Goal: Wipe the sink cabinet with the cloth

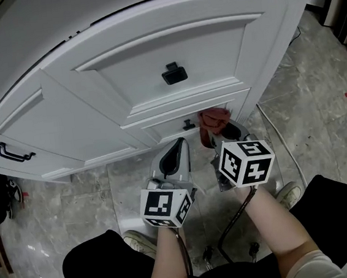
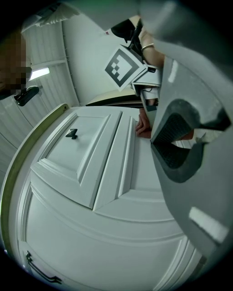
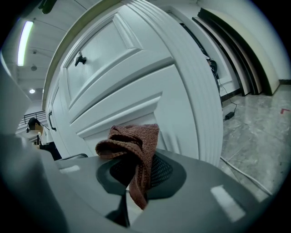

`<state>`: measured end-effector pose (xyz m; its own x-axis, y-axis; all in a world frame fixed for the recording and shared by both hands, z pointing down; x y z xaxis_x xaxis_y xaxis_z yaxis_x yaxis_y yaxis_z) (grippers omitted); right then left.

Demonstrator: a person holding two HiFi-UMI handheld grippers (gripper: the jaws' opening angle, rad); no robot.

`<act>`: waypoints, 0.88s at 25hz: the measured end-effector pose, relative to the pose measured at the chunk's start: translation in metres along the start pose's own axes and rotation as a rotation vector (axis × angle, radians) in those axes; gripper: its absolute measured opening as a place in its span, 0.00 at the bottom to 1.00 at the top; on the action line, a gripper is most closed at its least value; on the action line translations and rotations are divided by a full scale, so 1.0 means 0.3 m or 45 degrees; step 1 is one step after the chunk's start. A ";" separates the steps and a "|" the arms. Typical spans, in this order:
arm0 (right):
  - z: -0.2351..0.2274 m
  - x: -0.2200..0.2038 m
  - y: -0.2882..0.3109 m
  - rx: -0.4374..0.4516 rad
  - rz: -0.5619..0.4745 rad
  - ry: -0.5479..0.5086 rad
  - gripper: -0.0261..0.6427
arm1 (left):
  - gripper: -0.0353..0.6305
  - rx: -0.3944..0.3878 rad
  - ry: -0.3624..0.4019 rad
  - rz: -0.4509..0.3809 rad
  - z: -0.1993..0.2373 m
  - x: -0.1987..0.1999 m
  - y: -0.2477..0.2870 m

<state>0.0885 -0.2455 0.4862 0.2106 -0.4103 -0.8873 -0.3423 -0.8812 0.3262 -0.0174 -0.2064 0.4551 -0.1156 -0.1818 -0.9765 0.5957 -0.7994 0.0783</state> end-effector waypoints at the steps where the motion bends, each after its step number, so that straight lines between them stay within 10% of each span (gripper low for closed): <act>1: -0.014 0.005 -0.008 -0.015 -0.001 -0.016 0.16 | 0.05 -0.009 0.000 0.005 -0.012 -0.004 0.004; 22: -0.302 0.036 -0.142 -0.286 -0.067 0.072 0.16 | 0.05 -0.080 -0.009 0.034 -0.097 -0.048 0.043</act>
<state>0.1883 -0.2336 0.4921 0.2757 -0.3690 -0.8876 -0.1186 -0.9294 0.3495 0.0150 -0.1974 0.4644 -0.1044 -0.2070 -0.9727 0.6475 -0.7566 0.0915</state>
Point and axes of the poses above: the fingertips, and each gripper's own axes: y forward along the fingers, z to its left, x out of its top, the point moved 2 cm from there along -y, backward along the fingers, and after that the axes turned 4 degrees about -y, right-handed, at the moved point
